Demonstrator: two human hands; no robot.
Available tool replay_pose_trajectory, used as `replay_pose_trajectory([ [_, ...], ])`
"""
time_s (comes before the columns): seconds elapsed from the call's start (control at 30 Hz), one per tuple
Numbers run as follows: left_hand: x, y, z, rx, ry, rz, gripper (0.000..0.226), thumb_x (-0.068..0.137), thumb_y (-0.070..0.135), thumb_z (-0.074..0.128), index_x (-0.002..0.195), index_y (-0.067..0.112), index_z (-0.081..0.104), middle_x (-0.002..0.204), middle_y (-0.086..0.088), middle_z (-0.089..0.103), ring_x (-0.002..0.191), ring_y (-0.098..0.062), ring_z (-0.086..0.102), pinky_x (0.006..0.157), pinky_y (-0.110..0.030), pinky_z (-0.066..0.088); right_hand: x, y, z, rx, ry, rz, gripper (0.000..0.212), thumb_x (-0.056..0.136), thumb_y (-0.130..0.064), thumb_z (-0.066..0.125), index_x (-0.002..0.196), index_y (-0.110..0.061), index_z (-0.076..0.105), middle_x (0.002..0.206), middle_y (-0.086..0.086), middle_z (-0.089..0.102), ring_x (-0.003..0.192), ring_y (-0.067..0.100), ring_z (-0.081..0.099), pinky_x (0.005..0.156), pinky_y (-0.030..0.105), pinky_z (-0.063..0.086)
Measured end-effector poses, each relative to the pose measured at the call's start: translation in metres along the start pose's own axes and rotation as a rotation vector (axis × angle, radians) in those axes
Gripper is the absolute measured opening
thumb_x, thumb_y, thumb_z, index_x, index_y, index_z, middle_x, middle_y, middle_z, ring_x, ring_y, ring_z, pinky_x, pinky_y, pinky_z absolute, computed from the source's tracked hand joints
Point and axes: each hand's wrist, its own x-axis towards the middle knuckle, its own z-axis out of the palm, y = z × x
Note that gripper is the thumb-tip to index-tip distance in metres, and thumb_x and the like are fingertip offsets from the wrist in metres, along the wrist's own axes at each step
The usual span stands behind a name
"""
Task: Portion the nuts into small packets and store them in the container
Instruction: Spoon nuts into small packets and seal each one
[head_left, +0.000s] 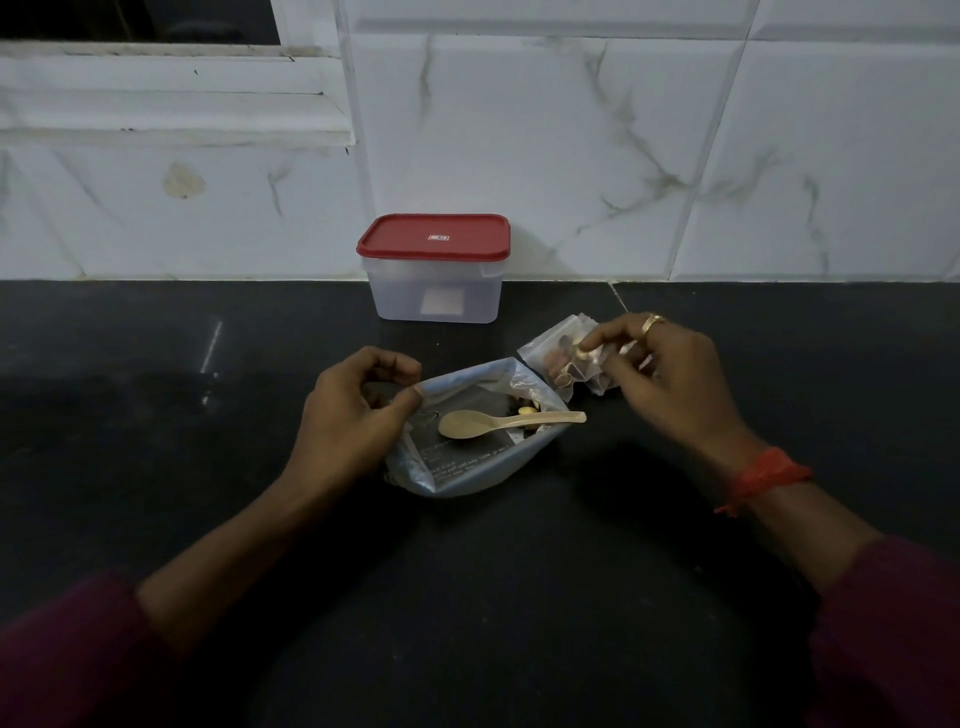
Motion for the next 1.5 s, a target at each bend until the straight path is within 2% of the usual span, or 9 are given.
replay_pose_trajectory([
  [0.13,0.002,-0.003,0.000,-0.010,0.024,0.040,0.020,0.090,0.013,0.071,0.100,0.028,0.064,0.104,0.012,0.067,0.093,0.000,0.066,0.070,-0.015,0.054,-0.012,-0.015,0.001,-0.077,-0.325,-0.345,0.017,0.083,-0.031,0.071,0.099,-0.029,0.073,0.074,-0.022,0.057,0.059,0.004,0.055,0.057,0.015,0.044],
  [0.23,0.002,-0.004,-0.001,-0.007,0.040,0.074,0.016,0.090,0.015,0.071,0.099,0.027,0.066,0.103,0.012,0.068,0.094,-0.004,0.066,0.077,-0.022,0.056,-0.012,-0.009,0.007,-0.087,-0.363,-0.377,0.024,0.083,-0.035,0.073,0.106,-0.028,0.073,0.080,-0.016,0.058,0.061,0.008,0.055,0.057,0.021,0.048],
  [0.47,0.004,-0.003,-0.002,-0.037,0.080,0.080,0.007,0.092,0.022,0.068,0.096,0.027,0.067,0.097,0.012,0.069,0.088,-0.002,0.066,0.079,-0.030,0.057,-0.008,-0.009,0.005,0.076,-0.270,-0.340,0.019,0.084,-0.015,0.078,0.103,-0.017,0.078,0.085,-0.002,0.069,0.067,0.013,0.063,0.058,0.025,0.053],
  [0.63,0.006,-0.004,-0.004,-0.076,0.097,0.068,0.005,0.094,0.022,0.065,0.096,0.026,0.067,0.098,0.009,0.069,0.088,-0.006,0.067,0.079,-0.035,0.060,-0.006,-0.013,0.000,0.199,-0.131,-0.192,0.020,0.086,-0.011,0.076,0.106,-0.014,0.076,0.101,-0.004,0.074,0.091,0.011,0.071,0.070,0.030,0.060],
  [0.87,0.011,-0.012,-0.002,-0.087,0.124,0.041,0.004,0.095,0.021,0.066,0.095,0.024,0.068,0.094,0.006,0.070,0.084,-0.011,0.069,0.078,-0.043,0.061,-0.001,-0.016,-0.009,0.403,0.072,-0.024,0.019,0.083,-0.010,0.078,0.098,-0.021,0.073,0.094,-0.005,0.076,0.081,0.016,0.074,0.067,0.035,0.062],
  [1.13,0.014,-0.011,-0.008,-0.040,0.145,0.097,0.004,0.094,0.021,0.065,0.097,0.024,0.067,0.093,0.009,0.068,0.083,-0.002,0.066,0.070,-0.021,0.054,0.006,-0.015,-0.016,0.058,0.146,-0.178,0.016,0.084,-0.011,0.080,0.100,-0.010,0.078,0.095,-0.002,0.073,0.085,0.008,0.071,0.074,0.017,0.055],
  [1.3,0.017,-0.012,-0.009,-0.030,0.151,0.090,0.004,0.095,0.020,0.065,0.097,0.023,0.066,0.092,0.010,0.067,0.081,0.000,0.065,0.067,-0.019,0.052,0.032,0.000,0.004,0.019,0.230,0.016,0.016,0.083,-0.014,0.081,0.098,-0.017,0.078,0.087,-0.005,0.075,0.076,0.005,0.072,0.075,0.021,0.059],
  [1.43,0.018,-0.014,-0.009,-0.016,0.150,0.100,0.004,0.094,0.020,0.065,0.097,0.023,0.066,0.092,0.010,0.067,0.082,-0.001,0.065,0.067,-0.018,0.052,0.055,0.004,0.027,-0.123,0.204,0.046,0.011,0.083,-0.018,0.078,0.095,-0.017,0.079,0.078,-0.012,0.071,0.067,-0.008,0.062,0.073,0.001,0.046],
  [1.5,0.018,-0.015,-0.009,-0.021,0.151,0.103,0.004,0.094,0.021,0.065,0.097,0.023,0.067,0.092,0.010,0.068,0.082,-0.004,0.066,0.070,-0.022,0.054,0.066,0.009,0.039,-0.208,0.167,0.050,0.010,0.083,-0.023,0.079,0.093,-0.021,0.079,0.078,-0.012,0.073,0.069,-0.002,0.065,0.075,0.012,0.053],
])
